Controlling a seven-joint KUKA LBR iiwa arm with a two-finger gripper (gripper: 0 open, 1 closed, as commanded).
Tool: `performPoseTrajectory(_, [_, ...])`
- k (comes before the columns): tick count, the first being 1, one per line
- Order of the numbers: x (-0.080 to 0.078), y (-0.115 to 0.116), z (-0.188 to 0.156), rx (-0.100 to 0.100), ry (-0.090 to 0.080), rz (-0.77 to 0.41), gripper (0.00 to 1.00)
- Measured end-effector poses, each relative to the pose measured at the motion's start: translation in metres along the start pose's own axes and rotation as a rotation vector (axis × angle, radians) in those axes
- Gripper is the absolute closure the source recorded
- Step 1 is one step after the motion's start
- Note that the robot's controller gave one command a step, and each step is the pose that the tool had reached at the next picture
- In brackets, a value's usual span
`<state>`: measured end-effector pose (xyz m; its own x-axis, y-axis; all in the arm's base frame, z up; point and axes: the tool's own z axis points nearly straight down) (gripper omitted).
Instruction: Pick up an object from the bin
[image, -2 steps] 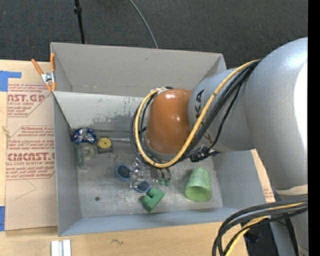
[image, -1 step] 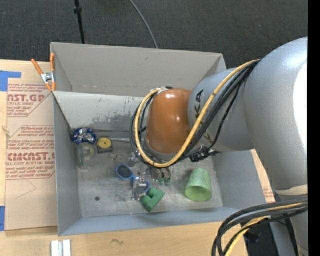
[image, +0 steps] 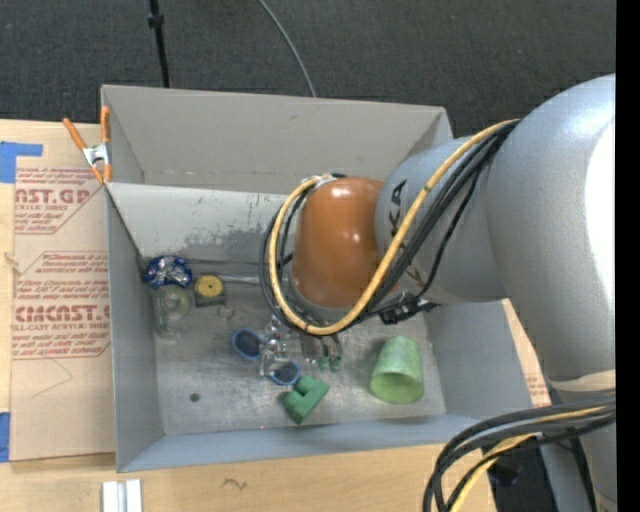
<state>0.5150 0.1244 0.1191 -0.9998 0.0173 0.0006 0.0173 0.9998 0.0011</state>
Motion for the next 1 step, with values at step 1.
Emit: performPoseTrajectory(1, [0.0000, 0.0000, 0.0000, 0.000, 0.000, 0.000, 0.00])
